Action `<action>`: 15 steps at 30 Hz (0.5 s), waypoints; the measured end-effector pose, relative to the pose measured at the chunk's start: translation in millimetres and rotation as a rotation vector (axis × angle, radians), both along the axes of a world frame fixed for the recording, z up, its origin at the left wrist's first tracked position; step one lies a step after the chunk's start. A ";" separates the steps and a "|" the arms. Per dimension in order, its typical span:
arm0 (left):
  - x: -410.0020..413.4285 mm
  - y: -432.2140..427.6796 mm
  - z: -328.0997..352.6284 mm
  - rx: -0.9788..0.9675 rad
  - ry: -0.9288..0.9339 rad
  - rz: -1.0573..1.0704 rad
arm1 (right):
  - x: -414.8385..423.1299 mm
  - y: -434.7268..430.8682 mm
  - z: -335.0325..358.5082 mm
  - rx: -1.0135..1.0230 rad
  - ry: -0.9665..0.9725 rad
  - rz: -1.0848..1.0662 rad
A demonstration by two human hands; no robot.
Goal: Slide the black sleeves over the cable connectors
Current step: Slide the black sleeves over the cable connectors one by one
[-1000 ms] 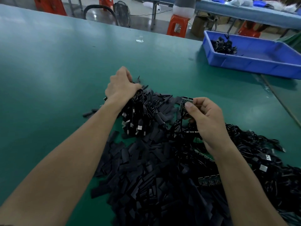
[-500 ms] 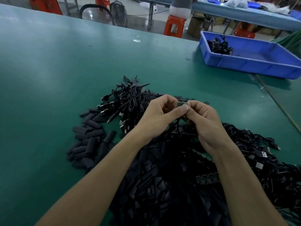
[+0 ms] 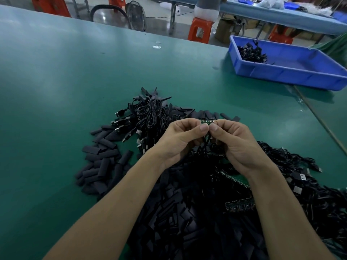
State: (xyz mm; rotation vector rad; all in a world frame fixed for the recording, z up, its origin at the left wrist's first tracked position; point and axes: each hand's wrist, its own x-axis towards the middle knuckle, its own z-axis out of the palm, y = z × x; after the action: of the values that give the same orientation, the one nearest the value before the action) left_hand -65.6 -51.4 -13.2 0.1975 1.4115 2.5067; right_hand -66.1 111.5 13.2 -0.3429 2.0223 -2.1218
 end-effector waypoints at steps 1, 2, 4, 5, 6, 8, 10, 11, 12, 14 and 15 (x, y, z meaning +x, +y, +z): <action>0.2 1.2 1.0 0.022 -0.008 -0.024 | 0.1 0.2 1.0 -0.003 -0.013 0.003; 0.8 2.4 2.2 0.047 -0.016 -0.035 | 0.4 0.0 2.2 -0.009 -0.028 0.000; 0.7 4.3 2.3 0.075 0.001 -0.009 | 0.4 -1.0 4.3 -0.023 -0.045 -0.046; 0.6 4.9 2.1 0.056 0.031 0.023 | 0.2 -2.2 5.2 -0.028 -0.046 -0.095; 0.9 4.9 2.4 0.016 0.067 0.069 | -0.1 -3.2 6.0 -0.037 -0.047 -0.155; 2.0 2.9 3.7 -0.042 0.137 0.201 | -3.1 -4.8 6.6 -0.083 -0.070 -0.302; 4.5 -2.4 9.0 -0.011 0.208 0.340 | -6.6 -4.9 8.7 -0.151 -0.116 -0.457; 6.0 -5.9 13.1 0.011 0.243 0.398 | -7.9 -4.4 9.8 -0.180 -0.131 -0.525; 7.3 -9.7 17.7 0.030 0.276 0.448 | -8.8 -3.9 10.6 -0.208 -0.139 -0.587; 10.3 -17.2 27.6 0.033 0.334 0.540 | -9.7 -1.8 11.6 -0.261 -0.135 -0.696; 12.2 -21.0 32.2 0.019 0.359 0.590 | -10.0 -0.9 11.8 -0.280 -0.121 -0.746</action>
State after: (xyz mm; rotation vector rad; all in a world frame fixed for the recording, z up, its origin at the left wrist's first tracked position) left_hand -53.3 -72.5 19.0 0.2796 1.7962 3.0769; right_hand -76.2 110.6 24.9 0.5920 1.9692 -2.7561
